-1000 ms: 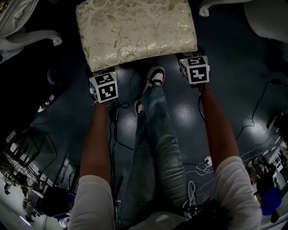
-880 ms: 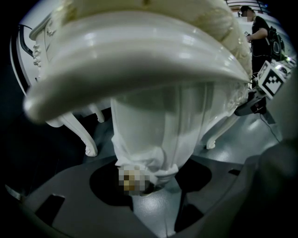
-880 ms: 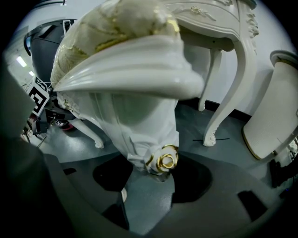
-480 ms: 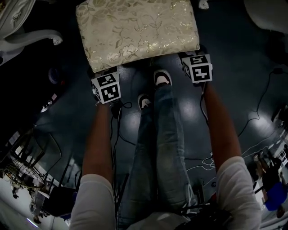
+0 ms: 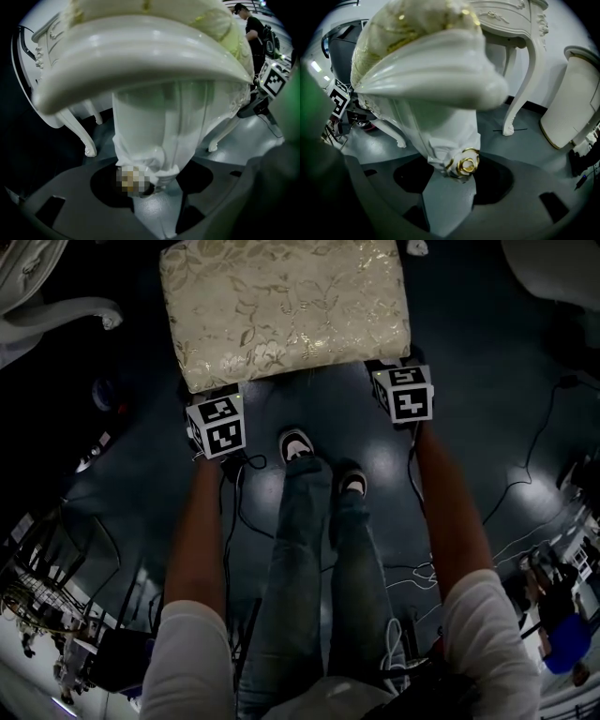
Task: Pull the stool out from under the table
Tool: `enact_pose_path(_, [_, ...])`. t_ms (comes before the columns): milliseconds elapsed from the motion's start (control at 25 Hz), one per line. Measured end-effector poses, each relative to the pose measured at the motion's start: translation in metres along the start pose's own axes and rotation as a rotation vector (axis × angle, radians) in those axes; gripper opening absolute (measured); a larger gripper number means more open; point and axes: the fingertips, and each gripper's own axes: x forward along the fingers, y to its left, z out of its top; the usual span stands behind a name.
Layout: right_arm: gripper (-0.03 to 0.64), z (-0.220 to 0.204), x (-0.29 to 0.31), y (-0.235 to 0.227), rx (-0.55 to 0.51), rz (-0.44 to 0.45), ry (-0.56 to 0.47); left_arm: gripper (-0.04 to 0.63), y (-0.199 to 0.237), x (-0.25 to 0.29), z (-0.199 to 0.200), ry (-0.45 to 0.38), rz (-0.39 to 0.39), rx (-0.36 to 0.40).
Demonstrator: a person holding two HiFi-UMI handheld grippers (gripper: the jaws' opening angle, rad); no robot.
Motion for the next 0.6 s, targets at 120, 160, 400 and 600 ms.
enact_pose_path(120, [0.242, -0.0016, -0.0008, -0.0007, 0.002, -0.003, 0.005, 0.272, -0.0016, 0.0004, -0.0013, 0.017, -0.005, 0.007])
enact_pose_path(160, [0.242, -0.0019, -0.0005, -0.0004, 0.002, -0.004, 0.006, 0.272, -0.0016, 0.0005, -0.002, 0.021, -0.005, 0.009])
enact_pose_path(400, [0.242, -0.0021, 0.0013, -0.0017, -0.006, 0.004, 0.013, 0.272, -0.0034, -0.0005, -0.0043, 0.038, -0.003, 0.0])
enact_pose_path(600, [0.242, 0.0023, 0.0003, -0.005, -0.022, 0.01, 0.003, 0.272, -0.0058, -0.0036, -0.004, 0.034, 0.01, -0.017])
